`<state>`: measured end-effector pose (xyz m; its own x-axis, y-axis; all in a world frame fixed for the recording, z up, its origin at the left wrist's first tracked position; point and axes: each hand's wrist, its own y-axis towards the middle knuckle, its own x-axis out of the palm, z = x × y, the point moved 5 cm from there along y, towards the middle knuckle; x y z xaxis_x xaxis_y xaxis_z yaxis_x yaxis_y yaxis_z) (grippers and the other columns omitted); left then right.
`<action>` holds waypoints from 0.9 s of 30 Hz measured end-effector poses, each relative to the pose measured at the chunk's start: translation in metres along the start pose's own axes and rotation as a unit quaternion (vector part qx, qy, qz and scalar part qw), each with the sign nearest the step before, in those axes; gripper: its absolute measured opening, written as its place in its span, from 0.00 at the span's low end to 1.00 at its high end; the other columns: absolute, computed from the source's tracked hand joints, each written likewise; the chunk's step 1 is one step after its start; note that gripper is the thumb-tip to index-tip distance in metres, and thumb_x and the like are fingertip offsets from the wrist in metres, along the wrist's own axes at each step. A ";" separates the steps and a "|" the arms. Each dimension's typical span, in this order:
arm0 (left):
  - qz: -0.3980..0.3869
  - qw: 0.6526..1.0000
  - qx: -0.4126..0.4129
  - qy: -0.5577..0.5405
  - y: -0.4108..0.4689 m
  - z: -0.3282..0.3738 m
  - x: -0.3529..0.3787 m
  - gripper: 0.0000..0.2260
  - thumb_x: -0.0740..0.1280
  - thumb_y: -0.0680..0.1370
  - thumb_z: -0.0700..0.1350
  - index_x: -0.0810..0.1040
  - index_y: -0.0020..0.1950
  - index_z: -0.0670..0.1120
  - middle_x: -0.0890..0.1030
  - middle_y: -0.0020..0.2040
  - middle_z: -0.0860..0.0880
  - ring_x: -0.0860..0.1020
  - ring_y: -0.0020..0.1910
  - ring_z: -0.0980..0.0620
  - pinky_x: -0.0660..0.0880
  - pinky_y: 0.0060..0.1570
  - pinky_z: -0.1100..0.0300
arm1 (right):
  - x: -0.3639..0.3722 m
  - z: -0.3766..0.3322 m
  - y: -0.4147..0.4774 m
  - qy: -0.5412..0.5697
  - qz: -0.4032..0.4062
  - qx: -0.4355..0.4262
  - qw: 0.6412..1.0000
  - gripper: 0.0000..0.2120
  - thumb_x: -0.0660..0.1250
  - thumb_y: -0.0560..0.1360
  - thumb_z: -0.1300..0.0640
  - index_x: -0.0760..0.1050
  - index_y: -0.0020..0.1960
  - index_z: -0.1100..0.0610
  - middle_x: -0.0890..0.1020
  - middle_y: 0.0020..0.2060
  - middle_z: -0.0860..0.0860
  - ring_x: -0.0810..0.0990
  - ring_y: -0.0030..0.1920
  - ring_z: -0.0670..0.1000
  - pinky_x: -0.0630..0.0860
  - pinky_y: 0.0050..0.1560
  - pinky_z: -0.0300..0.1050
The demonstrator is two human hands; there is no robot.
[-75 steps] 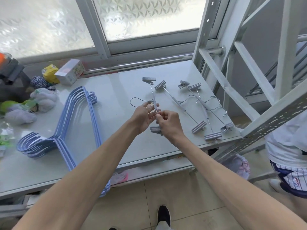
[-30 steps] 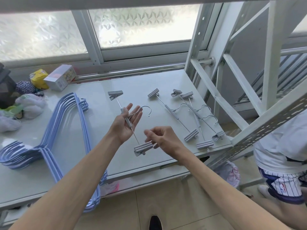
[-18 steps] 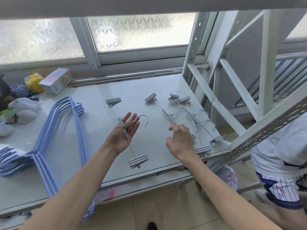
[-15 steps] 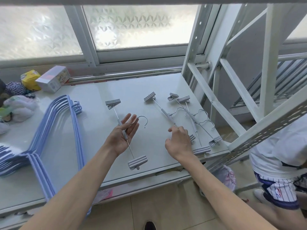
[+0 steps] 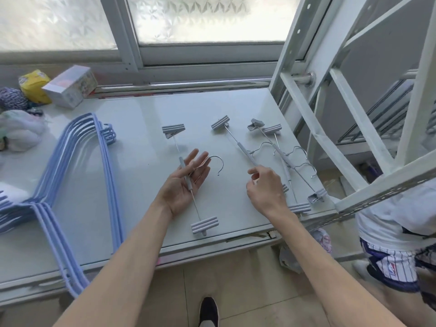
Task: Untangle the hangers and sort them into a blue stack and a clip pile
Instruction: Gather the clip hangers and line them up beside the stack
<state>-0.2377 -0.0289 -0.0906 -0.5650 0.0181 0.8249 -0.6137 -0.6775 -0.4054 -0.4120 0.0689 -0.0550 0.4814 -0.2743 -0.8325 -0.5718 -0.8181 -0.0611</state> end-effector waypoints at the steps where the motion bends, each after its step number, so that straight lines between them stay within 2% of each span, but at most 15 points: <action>1: -0.009 1.000 -0.001 -0.019 0.000 0.000 -0.002 0.19 0.61 0.78 0.36 0.73 0.68 0.44 0.79 0.64 0.45 0.78 0.63 0.47 0.73 0.64 0.54 | -0.002 0.002 0.001 0.003 0.013 -0.001 1.000 0.14 0.63 0.74 0.63 0.78 0.59 0.58 0.81 0.50 0.54 0.78 0.52 0.53 0.72 0.52 0.43; 5: -0.029 0.999 -0.018 -0.032 0.003 0.001 -0.006 0.18 0.59 0.78 0.36 0.73 0.68 0.44 0.77 0.67 0.45 0.77 0.65 0.48 0.72 0.65 0.55 | -0.008 0.009 0.007 0.017 0.055 -0.006 0.998 0.13 0.65 0.73 0.64 0.80 0.55 0.58 0.81 0.49 0.55 0.77 0.46 0.52 0.73 0.49 0.42; 9: -0.038 0.999 -0.032 -0.013 0.007 0.002 -0.007 0.20 0.60 0.78 0.36 0.71 0.71 0.42 0.75 0.68 0.44 0.74 0.67 0.47 0.69 0.68 0.54 | -0.012 0.014 0.010 -0.001 0.073 -0.008 0.997 0.14 0.65 0.72 0.64 0.79 0.56 0.58 0.81 0.52 0.57 0.78 0.52 0.57 0.75 0.56 0.49; 14: -0.044 0.997 -0.056 0.005 0.009 -0.001 -0.011 0.20 0.58 0.79 0.36 0.68 0.72 0.38 0.75 0.69 0.42 0.74 0.67 0.46 0.70 0.67 0.54 | -0.009 0.022 0.020 -0.042 0.058 0.024 0.997 0.16 0.63 0.73 0.63 0.77 0.60 0.61 0.79 0.54 0.59 0.76 0.58 0.60 0.71 0.60 0.48; 20: -0.041 0.997 -0.072 0.008 0.008 -0.001 -0.009 0.21 0.59 0.78 0.37 0.68 0.72 0.38 0.73 0.70 0.42 0.73 0.69 0.46 0.70 0.67 0.53 | -0.006 0.019 0.023 -0.008 0.036 0.057 0.998 0.11 0.64 0.73 0.63 0.81 0.53 0.59 0.84 0.45 0.56 0.81 0.48 0.58 0.77 0.52 0.48; 27: -0.051 0.996 -0.073 -0.001 0.009 -0.002 -0.012 0.20 0.58 0.80 0.36 0.68 0.72 0.38 0.74 0.70 0.43 0.73 0.69 0.46 0.69 0.68 0.54 | -0.003 0.008 0.021 0.008 0.014 0.055 0.998 0.10 0.66 0.72 0.63 0.83 0.49 0.58 0.84 0.40 0.52 0.81 0.43 0.53 0.71 0.45 0.37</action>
<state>-0.2379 -0.0336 -0.1052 -0.4946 0.0808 0.8653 -0.7415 -0.5585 -0.3717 -0.4308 0.0570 -0.0582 0.4749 -0.3049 -0.8255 -0.6535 -0.7505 -0.0987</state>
